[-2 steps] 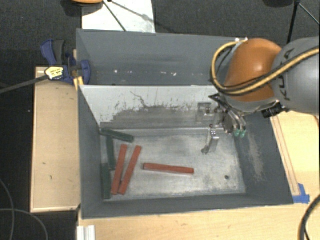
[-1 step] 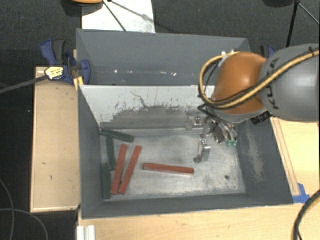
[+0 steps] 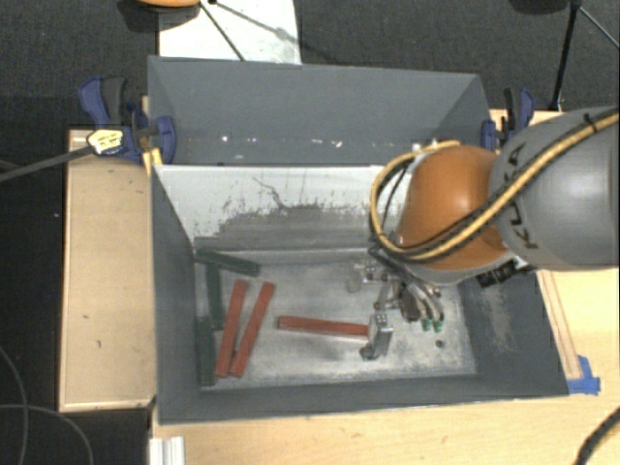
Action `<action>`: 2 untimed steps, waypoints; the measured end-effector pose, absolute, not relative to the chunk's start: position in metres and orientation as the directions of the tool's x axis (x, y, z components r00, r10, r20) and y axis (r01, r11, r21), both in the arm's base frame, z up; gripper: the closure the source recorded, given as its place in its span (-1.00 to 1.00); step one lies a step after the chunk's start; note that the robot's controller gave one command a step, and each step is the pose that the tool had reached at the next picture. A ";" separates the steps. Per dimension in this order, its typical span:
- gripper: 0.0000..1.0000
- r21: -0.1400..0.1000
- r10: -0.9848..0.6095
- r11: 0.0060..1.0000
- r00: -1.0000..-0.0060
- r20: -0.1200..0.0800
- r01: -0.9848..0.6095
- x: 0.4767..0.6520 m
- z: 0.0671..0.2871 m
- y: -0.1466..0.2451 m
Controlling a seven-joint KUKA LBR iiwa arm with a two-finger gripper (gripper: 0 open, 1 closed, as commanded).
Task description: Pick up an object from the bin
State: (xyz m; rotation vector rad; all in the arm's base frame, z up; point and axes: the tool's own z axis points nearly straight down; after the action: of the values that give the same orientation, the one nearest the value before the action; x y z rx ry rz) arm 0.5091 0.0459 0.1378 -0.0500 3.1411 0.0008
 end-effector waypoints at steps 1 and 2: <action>-1.00 0.000 -0.143 0.990 -0.990 -0.003 -0.143 0.511 0.127 0.068; -1.00 0.001 0.032 0.999 -0.999 0.000 0.032 0.494 0.069 0.093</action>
Offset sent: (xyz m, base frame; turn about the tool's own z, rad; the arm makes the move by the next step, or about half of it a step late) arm -0.0154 0.0474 -0.0678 0.0633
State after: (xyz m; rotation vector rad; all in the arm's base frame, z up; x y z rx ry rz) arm 0.4940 0.0933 0.0688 0.0510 3.1414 0.0009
